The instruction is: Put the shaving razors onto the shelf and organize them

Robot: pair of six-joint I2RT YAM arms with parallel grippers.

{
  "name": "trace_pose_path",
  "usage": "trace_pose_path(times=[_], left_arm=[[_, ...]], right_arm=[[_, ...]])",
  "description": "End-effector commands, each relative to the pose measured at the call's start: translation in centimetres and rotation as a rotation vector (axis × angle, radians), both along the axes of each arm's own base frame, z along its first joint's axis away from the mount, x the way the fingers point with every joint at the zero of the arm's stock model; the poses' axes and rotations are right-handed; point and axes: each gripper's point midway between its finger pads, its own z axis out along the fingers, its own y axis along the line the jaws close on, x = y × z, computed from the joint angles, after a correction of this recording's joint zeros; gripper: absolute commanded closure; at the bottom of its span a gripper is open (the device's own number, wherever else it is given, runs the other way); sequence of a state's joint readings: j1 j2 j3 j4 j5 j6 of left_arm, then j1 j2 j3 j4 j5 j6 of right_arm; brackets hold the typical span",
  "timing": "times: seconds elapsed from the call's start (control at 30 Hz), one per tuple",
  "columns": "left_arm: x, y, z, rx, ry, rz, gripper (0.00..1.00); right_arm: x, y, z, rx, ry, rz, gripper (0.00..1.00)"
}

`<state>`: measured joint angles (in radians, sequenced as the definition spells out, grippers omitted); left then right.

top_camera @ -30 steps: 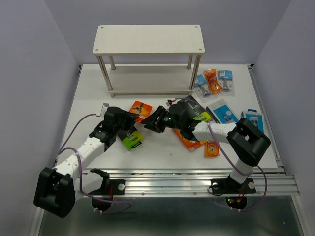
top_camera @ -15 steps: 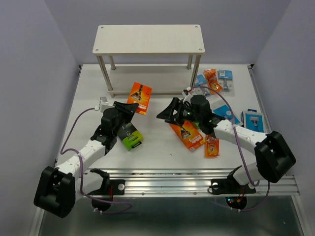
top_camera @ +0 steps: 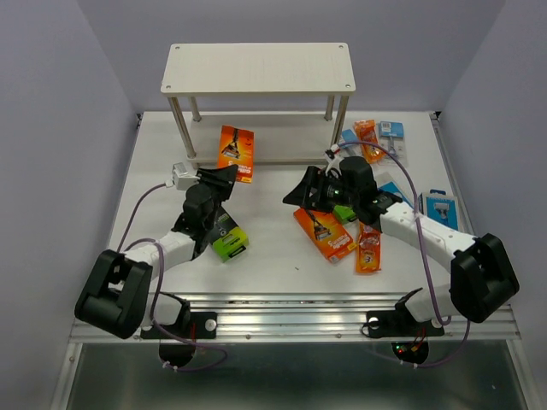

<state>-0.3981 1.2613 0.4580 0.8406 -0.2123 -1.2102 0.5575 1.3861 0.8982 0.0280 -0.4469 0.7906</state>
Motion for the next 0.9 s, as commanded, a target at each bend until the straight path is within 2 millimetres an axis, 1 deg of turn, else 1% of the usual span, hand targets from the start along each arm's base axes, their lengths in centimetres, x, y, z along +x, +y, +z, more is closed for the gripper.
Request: trace_pose_path(times=[0.0,0.03,0.07,0.1,0.13,0.17,0.23,0.27,0.3,0.33,0.37,0.4,0.43,0.5,0.53,0.63,0.77,0.8,0.87], left_arm=[[2.5,0.9,6.3,-0.044,-0.225,0.088,1.00],[2.9,0.6,7.1,-0.046,-0.258,0.077,1.00],[3.5,0.2,6.2,-0.034,-0.243,0.064,1.00],[3.8,-0.1,5.9,-0.034,-0.238,0.053,1.00],[4.2,-0.4,6.4,-0.039,-0.252,0.045,1.00],[4.7,-0.7,5.4,-0.042,-0.233,0.040,1.00],[5.4,-0.5,5.7,-0.070,-0.254,0.038,1.00],[6.0,-0.7,4.8,-0.071,-0.237,0.030,1.00],[6.5,-1.0,5.2,-0.079,-0.243,0.010,1.00],[6.9,-1.0,5.1,-0.082,-0.245,0.008,1.00],[7.4,-0.8,4.6,-0.075,-0.238,0.016,1.00],[7.7,-0.6,4.5,-0.069,-0.238,0.031,1.00],[8.1,-0.5,4.8,-0.064,-0.244,0.039,1.00],[8.8,-0.3,4.0,-0.036,-0.206,0.064,1.00],[9.1,0.1,4.3,-0.034,-0.210,0.087,1.00],[9.5,0.3,4.2,-0.041,-0.214,0.099,1.00],[10.8,0.3,2.8,-0.044,-0.166,0.084,1.00],[11.0,0.2,2.1,-0.040,-0.152,0.081,1.00],[11.3,0.3,2.0,-0.038,-0.147,0.087,1.00]], right_arm=[[0.6,-0.2,1.6,-0.014,-0.054,0.031,0.13],[0.5,-0.2,1.4,-0.020,-0.049,0.032,0.13],[0.8,-0.5,1.3,-0.024,-0.047,0.024,0.13],[0.8,-0.5,1.4,-0.027,-0.047,0.025,0.13],[1.0,-0.8,1.3,-0.028,-0.042,0.017,0.13],[1.0,-0.8,1.3,-0.028,-0.041,0.017,0.13],[1.3,-1.1,1.3,-0.029,-0.041,0.007,0.13],[1.3,-1.1,1.4,-0.030,-0.042,0.007,0.13],[1.3,-1.2,1.3,-0.035,-0.038,0.003,0.13],[1.3,-1.2,1.3,-0.036,-0.041,0.001,0.13],[1.2,-1.3,1.3,-0.038,-0.043,0.000,0.13],[1.5,-1.6,1.3,-0.042,-0.045,-0.012,0.13],[1.5,-1.6,1.3,-0.043,-0.044,-0.011,0.13],[1.5,-1.8,1.2,-0.050,-0.043,-0.015,0.13],[1.5,-1.8,1.1,-0.052,-0.042,-0.016,0.13],[1.8,-2.1,1.1,-0.056,-0.041,-0.029,0.12],[2.2,-2.4,1.0,-0.064,-0.036,-0.035,0.12],[2.2,-2.4,1.0,-0.069,-0.035,-0.036,0.12],[2.3,-2.5,1.2,-0.074,-0.047,-0.042,0.12]])
